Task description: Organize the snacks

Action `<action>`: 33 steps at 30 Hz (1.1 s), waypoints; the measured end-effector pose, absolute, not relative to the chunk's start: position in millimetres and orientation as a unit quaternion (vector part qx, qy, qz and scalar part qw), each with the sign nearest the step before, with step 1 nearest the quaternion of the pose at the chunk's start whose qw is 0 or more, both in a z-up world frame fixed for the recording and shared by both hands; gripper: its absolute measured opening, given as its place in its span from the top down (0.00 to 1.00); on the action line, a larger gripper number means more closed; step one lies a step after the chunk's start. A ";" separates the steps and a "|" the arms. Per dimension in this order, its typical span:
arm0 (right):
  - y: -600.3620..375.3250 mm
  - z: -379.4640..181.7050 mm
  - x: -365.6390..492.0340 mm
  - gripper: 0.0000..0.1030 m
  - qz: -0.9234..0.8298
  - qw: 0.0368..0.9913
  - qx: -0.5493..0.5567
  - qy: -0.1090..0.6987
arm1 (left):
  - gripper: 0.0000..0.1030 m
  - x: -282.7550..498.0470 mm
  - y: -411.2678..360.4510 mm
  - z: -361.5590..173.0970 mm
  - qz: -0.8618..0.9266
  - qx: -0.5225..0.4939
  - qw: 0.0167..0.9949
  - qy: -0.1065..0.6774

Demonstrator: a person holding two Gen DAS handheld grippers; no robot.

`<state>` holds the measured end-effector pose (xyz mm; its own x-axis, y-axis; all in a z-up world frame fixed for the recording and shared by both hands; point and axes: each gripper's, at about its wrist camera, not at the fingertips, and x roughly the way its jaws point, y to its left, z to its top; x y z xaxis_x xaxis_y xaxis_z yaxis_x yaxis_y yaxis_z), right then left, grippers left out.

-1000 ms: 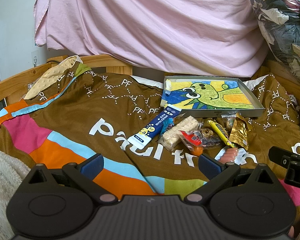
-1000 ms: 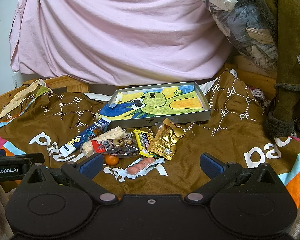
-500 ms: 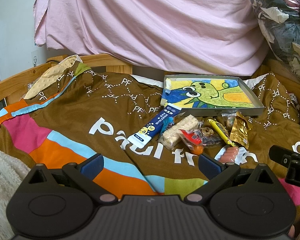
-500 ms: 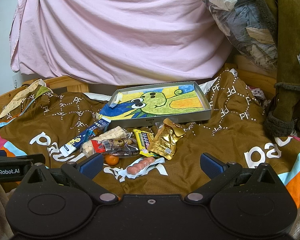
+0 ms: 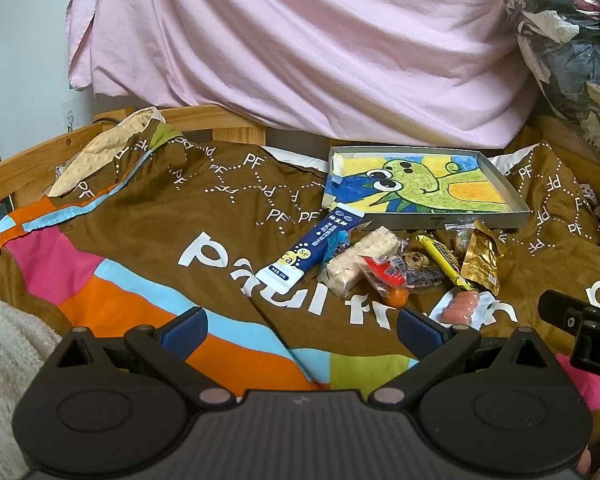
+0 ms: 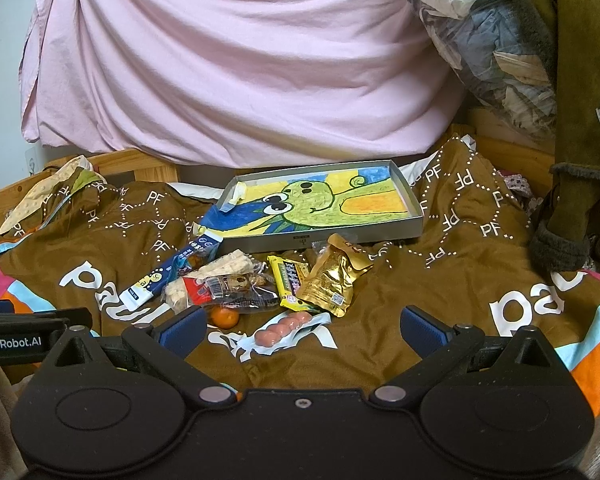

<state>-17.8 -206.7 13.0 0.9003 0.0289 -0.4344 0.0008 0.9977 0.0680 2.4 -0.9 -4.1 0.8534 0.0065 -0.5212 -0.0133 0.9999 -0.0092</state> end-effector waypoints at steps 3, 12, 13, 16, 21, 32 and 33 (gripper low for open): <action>-207.3 12.5 -17.7 0.01 0.007 0.974 0.033 0.224 | 0.00 2.4 -0.4 -6.8 0.006 -0.006 0.962 0.273; -205.4 12.0 -15.4 0.01 0.005 0.972 0.032 0.233 | 0.00 4.9 -0.4 -3.9 0.007 -0.007 0.958 0.285; -205.6 12.2 -15.1 0.01 0.005 0.972 0.032 0.234 | 0.00 6.0 -0.5 -3.3 0.007 -0.008 0.958 0.287; -205.5 12.9 -12.3 0.01 0.005 0.969 0.034 0.243 | 0.00 10.1 -0.9 -1.1 0.007 -0.008 0.956 0.293; -205.3 16.0 -1.9 0.01 0.021 0.965 0.031 0.261 | 0.00 17.9 -1.8 2.2 0.008 -0.005 0.952 0.305; -193.6 23.3 20.6 0.01 0.059 0.963 -0.034 0.259 | 0.00 44.2 -5.2 8.2 0.016 0.004 0.949 0.316; -194.5 23.9 23.1 0.01 0.061 0.963 -0.040 0.259 | 0.00 46.7 -6.0 8.3 0.016 0.006 0.948 0.316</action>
